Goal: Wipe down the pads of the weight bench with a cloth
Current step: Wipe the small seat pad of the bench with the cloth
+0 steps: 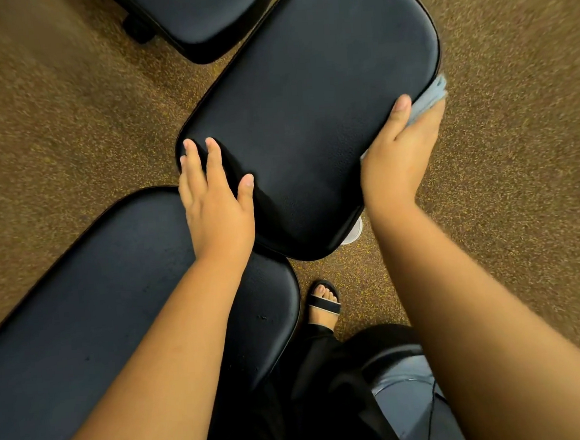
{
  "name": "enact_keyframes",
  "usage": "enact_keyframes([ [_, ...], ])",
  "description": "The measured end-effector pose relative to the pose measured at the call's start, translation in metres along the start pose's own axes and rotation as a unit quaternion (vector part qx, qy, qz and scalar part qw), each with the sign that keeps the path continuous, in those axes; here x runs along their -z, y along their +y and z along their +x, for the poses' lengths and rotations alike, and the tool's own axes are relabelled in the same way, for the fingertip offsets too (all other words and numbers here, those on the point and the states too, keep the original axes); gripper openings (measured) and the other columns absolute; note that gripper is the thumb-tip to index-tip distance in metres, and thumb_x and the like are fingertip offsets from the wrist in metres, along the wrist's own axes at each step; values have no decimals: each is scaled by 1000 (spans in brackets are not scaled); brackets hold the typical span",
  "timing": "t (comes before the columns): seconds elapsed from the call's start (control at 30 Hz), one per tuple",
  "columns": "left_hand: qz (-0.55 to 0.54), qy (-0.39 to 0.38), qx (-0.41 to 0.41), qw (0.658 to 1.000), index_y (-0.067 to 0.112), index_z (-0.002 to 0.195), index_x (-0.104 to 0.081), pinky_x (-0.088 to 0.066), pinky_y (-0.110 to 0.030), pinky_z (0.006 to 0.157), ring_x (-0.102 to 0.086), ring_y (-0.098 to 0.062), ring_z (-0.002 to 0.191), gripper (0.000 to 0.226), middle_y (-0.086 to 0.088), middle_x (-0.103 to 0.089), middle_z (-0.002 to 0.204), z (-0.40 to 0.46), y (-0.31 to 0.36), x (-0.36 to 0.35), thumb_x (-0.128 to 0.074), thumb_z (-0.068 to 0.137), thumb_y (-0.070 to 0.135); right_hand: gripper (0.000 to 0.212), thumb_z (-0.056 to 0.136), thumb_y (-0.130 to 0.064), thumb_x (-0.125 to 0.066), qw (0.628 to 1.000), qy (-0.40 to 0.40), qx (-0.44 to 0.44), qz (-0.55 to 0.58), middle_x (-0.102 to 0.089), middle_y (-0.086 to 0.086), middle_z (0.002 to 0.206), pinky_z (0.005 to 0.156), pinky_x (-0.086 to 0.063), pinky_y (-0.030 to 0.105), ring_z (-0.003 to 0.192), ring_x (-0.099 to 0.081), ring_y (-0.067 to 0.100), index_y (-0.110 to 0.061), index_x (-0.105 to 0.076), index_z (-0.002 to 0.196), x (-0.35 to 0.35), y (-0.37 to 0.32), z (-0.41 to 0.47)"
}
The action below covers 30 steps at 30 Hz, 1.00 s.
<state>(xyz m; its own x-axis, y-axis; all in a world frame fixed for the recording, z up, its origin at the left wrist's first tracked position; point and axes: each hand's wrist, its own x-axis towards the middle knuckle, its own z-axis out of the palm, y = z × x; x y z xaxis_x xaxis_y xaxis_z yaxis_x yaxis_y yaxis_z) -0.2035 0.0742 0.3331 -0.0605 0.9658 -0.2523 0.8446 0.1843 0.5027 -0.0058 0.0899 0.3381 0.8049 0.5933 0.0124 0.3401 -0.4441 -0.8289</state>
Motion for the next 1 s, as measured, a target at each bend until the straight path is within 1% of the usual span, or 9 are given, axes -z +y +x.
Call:
enact_keyframes([
  [0.13, 3, 2, -4, 1000, 23, 156, -14, -11, -36, 119, -2, -26, 150, 64, -3, 0, 164, 0, -1, -1, -45, 101, 39, 60, 102, -27, -40, 998, -57, -41, 5, -29, 12, 154, 117, -19, 20, 142, -27, 11, 0, -16, 150, 11, 17, -82],
  [0.23, 13, 0, -8, 1000, 22, 156, -14, -11, -37, 118, -3, -25, 150, 65, -4, 0, 164, 0, -2, -1, -43, 101, 40, 52, 103, -19, -41, 992, -106, -64, 32, -41, -19, 128, 93, -23, -5, 112, -32, -31, 0, -22, 146, 18, 32, -121],
  [0.3, 15, -3, -7, 1000, 23, 156, -13, -14, -39, 118, -3, -25, 150, 65, -4, 0, 164, -1, -2, -1, -43, 101, 41, 51, 103, -17, -41, 990, -120, -66, 37, -30, -30, 119, 88, -21, -8, 107, -27, -37, -3, -21, 147, 20, 34, -119],
  [0.37, 13, -3, -4, 1000, 24, 156, -13, -17, -40, 117, -3, -25, 150, 65, -3, 1, 164, -1, -2, 0, -43, 101, 41, 54, 103, -22, -40, 993, -104, -41, 34, -33, -23, 135, 100, -22, 0, 123, -29, -25, -5, -18, 150, 17, 30, -98],
  [0.43, 10, -4, -3, 1000, 25, 156, -13, -19, -41, 117, -3, -25, 150, 65, -2, 1, 164, -2, -2, 0, -43, 101, 41, 56, 102, -26, -38, 997, -77, -12, 25, -34, 0, 150, 111, -23, 12, 137, -32, 3, -4, -19, 150, 13, 21, -64],
  [0.6, 11, -6, -4, 1000, 24, 156, -12, -20, -42, 116, -2, -26, 150, 64, -2, 1, 164, -2, -2, 0, -41, 101, 42, 53, 101, -30, -36, 996, -32, 70, -55, -39, 7, 149, 96, -14, -3, 136, -35, 17, -5, -28, 147, 6, -5, 40],
  [0.73, 10, -6, -6, 1000, 23, 156, -13, -21, -44, 116, -3, -26, 150, 64, -3, 0, 164, -2, -2, 0, -42, 101, 41, 53, 100, -39, -30, 973, -66, 122, -186, -46, 7, 140, 95, -37, 28, 124, -48, 25, -15, -34, 147, 2, -21, 83],
  [0.87, 9, -4, -4, 1000, 23, 156, -13, -19, -41, 117, -3, -25, 150, 64, -3, 0, 164, -2, -2, 0, -42, 101, 40, 61, 100, -42, -26, 925, -67, 223, -302, -22, 18, 157, 118, -17, 41, 146, -19, 36, -10, -22, 152, 5, -26, 63],
  [1.0, 7, -8, -12, 1000, 22, 155, -15, -15, -40, 119, -5, -26, 150, 65, -4, -3, 164, -1, -2, 4, -45, 100, 40, 63, 101, -43, -30, 832, -164, 369, -382, -13, 20, 159, 119, -7, 51, 147, -8, 41, -7, -20, 152, 15, -15, 9],
])
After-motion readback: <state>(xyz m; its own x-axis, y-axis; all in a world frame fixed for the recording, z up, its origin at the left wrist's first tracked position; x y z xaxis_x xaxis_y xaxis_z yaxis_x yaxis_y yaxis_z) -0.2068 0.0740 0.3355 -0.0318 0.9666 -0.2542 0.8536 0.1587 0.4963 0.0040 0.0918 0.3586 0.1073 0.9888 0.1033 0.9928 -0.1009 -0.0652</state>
